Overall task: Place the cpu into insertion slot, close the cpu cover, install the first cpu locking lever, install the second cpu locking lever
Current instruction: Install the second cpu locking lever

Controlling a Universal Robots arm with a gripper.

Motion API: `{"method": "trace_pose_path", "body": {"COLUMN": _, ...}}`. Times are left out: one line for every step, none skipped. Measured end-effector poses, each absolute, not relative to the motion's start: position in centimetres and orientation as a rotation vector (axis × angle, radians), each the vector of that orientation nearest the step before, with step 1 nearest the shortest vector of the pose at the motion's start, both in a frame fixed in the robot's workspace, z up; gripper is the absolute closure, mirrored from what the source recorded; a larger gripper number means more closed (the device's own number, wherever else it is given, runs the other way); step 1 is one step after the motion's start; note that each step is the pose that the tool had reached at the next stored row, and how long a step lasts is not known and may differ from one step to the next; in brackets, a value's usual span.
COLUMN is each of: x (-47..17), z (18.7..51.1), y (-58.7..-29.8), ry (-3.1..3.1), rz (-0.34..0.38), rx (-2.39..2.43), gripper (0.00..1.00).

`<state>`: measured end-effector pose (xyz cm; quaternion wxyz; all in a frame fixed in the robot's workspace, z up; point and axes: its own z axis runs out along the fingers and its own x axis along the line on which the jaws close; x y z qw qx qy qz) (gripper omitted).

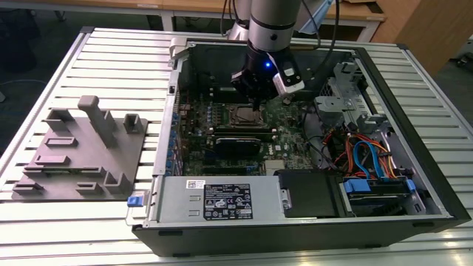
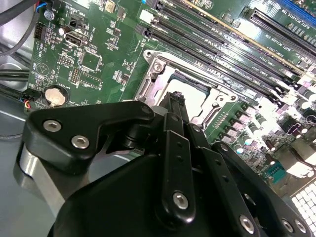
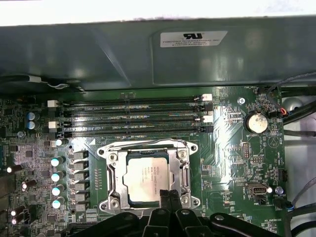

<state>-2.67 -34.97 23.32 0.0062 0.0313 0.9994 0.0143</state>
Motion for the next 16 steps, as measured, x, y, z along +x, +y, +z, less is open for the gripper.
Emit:
{"method": "trace_pose_path", "body": {"x": -2.66, "z": 23.32, "y": -34.97, "ry": 3.127, "rz": 0.045, "rx": 0.098, "gripper": 0.9}}
{"method": "trace_pose_path", "body": {"x": -2.67, "z": 23.32, "y": -34.97, "ry": 3.127, "rz": 0.045, "rx": 0.098, "gripper": 0.9}}
{"method": "trace_pose_path", "body": {"x": -2.66, "z": 23.32, "y": -34.97, "ry": 3.127, "rz": 0.045, "rx": 0.098, "gripper": 0.9}}
{"method": "trace_pose_path", "body": {"x": -2.66, "z": 23.32, "y": -34.97, "ry": 3.127, "rz": 0.044, "rx": 0.098, "gripper": 0.9}}
{"method": "trace_pose_path", "body": {"x": -2.66, "z": 23.32, "y": -34.97, "ry": 3.127, "rz": 0.044, "rx": 0.098, "gripper": 0.9}}
{"method": "trace_pose_path", "body": {"x": -2.66, "z": 23.32, "y": -34.97, "ry": 3.127, "rz": 0.044, "rx": 0.098, "gripper": 0.9}}
{"method": "trace_pose_path", "body": {"x": -2.66, "z": 23.32, "y": -34.97, "ry": 3.127, "rz": 0.044, "rx": 0.098, "gripper": 0.9}}
{"method": "trace_pose_path", "body": {"x": -2.66, "z": 23.32, "y": -34.97, "ry": 3.127, "rz": 0.044, "rx": 0.098, "gripper": 0.9}}
{"method": "trace_pose_path", "body": {"x": -2.66, "z": 23.32, "y": -34.97, "ry": 3.127, "rz": 0.044, "rx": 0.098, "gripper": 0.9}}
{"method": "trace_pose_path", "body": {"x": -2.67, "z": 23.32, "y": -34.97, "ry": 3.128, "rz": 0.044, "rx": 0.098, "gripper": 0.9}}
{"method": "trace_pose_path", "body": {"x": -2.65, "z": 23.31, "y": -34.98, "ry": 3.136, "rz": 0.044, "rx": 0.099, "gripper": 0.9}}
{"method": "trace_pose_path", "body": {"x": -2.62, "z": 23.32, "y": -35.07, "ry": 3.145, "rz": 0.044, "rx": 0.099, "gripper": 0.9}}
{"method": "trace_pose_path", "body": {"x": -2.6, "z": 23.32, "y": -35.19, "ry": 3.154, "rz": 0.045, "rx": 0.099, "gripper": 0.9}}
{"method": "trace_pose_path", "body": {"x": -2.6, "z": 23.32, "y": -35.35, "ry": 3.162, "rz": 0.047, "rx": 0.1, "gripper": 0.9}}
{"method": "trace_pose_path", "body": {"x": -2.6, "z": 23.31, "y": -35.61, "ry": 3.164, "rz": 0.048, "rx": 0.1, "gripper": 0.9}}
{"method": "trace_pose_path", "body": {"x": -2.6, "z": 23.3, "y": -35.97, "ry": 3.164, "rz": 0.049, "rx": 0.1, "gripper": 0.9}}
